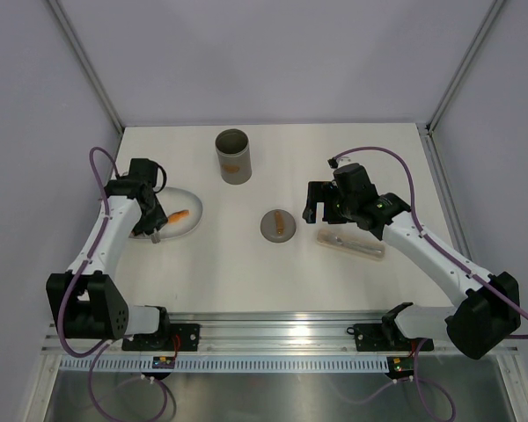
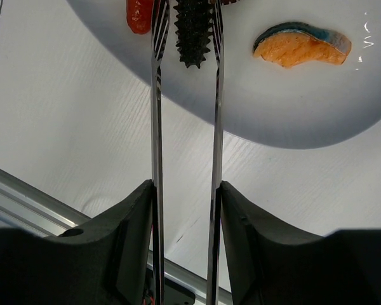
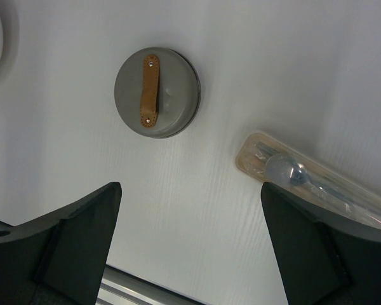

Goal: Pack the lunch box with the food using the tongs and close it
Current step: Pick up the fake food from the plate, then place the fake food in the packing box.

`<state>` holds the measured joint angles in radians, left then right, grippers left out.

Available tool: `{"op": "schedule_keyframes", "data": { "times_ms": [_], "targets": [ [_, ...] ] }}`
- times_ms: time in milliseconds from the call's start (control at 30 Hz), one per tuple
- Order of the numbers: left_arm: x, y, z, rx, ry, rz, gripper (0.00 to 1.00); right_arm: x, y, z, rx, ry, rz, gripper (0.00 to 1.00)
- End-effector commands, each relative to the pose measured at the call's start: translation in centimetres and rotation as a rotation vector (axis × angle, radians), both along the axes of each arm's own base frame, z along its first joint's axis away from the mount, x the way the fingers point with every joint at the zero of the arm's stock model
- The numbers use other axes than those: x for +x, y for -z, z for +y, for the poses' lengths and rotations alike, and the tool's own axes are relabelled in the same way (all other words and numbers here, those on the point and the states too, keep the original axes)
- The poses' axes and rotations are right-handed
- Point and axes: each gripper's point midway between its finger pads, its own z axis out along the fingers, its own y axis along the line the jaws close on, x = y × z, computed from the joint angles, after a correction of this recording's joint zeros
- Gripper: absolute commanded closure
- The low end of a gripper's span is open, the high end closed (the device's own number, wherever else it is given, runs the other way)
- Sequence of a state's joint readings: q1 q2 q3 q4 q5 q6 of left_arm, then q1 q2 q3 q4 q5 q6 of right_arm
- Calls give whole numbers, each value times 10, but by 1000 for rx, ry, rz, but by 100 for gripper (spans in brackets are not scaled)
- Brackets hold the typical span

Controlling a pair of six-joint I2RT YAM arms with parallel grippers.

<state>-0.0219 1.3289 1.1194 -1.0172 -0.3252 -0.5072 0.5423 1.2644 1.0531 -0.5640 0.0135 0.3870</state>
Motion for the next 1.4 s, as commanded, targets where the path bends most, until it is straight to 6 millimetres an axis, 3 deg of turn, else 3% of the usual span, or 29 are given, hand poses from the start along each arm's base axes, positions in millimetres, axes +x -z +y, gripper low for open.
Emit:
{"op": "schedule_keyframes", "data": {
  "times_ms": [0,267,467,600,833,1167,1367],
  "targets": [
    [7,2,4,4,-1,-20,53,3,-12,3,26,-11,-43,1],
    [4,20,7,-29,-10,0,54,2,-14,2,29,-10,-46,1],
    [7,13,4,-44,1,-17,59,1,-16,2,32,-8,-46,1],
    [11,-3,2,-58,6,-62,74,0,-19,1,35,-6,-51,1],
    [14,-36,-11,-115,45,-149,88,0,-18,1,35,-7,-49,1],
    [17,-83,-14,-120,90,-246,92,-2,-18,0,37,-5,-48,1],
    [28,-124,-31,-165,168,-344,93,-2,-18,0,43,3,-49,1]
  ]
}}
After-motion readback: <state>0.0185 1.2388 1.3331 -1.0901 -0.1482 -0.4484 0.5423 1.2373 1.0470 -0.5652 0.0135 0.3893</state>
